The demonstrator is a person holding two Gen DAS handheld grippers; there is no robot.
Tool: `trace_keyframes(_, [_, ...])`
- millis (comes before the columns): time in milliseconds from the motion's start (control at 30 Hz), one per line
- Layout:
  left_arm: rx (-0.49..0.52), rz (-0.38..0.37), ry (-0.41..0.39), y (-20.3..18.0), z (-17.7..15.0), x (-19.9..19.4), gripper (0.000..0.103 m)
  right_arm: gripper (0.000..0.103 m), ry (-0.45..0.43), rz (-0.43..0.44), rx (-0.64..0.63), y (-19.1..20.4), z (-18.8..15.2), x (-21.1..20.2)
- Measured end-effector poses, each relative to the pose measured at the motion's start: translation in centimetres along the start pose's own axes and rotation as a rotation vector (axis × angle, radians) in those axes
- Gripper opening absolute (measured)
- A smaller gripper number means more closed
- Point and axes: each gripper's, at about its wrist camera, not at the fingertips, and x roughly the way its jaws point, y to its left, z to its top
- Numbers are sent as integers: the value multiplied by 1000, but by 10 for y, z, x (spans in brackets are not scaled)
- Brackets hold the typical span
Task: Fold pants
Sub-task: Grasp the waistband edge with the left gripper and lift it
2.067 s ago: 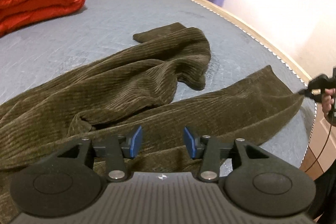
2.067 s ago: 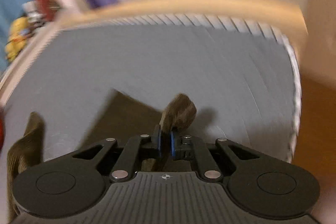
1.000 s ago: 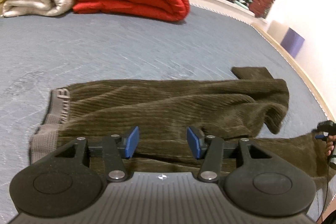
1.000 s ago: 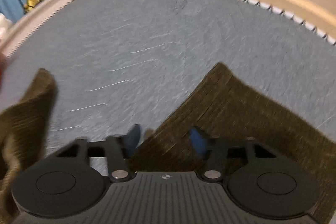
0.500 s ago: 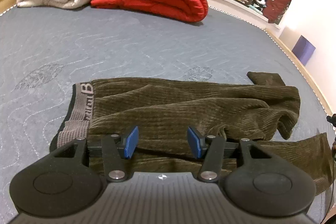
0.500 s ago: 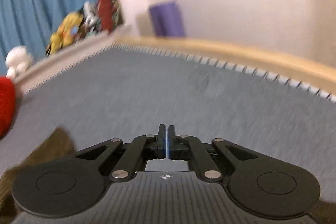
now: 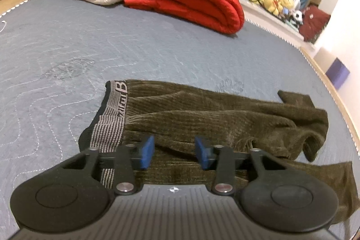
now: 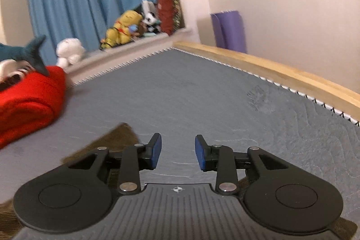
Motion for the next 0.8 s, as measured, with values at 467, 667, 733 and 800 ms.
trace_keyframes(467, [-139,-15,143,67,-57,-23,16,46,-16,271,-146,41,-14,-111])
trace_keyframes(667, [-378,17,167,118,-65,-31,65,46,101,241,-56,30,-30,-84])
trace_keyframes(733, [-424,33,207,125,-70,-25,67,47,101,248,-42,27,-27,-83])
trace_keyframes(800, [-450,31,255,129,-73,-15,67,50,97,257,-27,25,-25,-84])
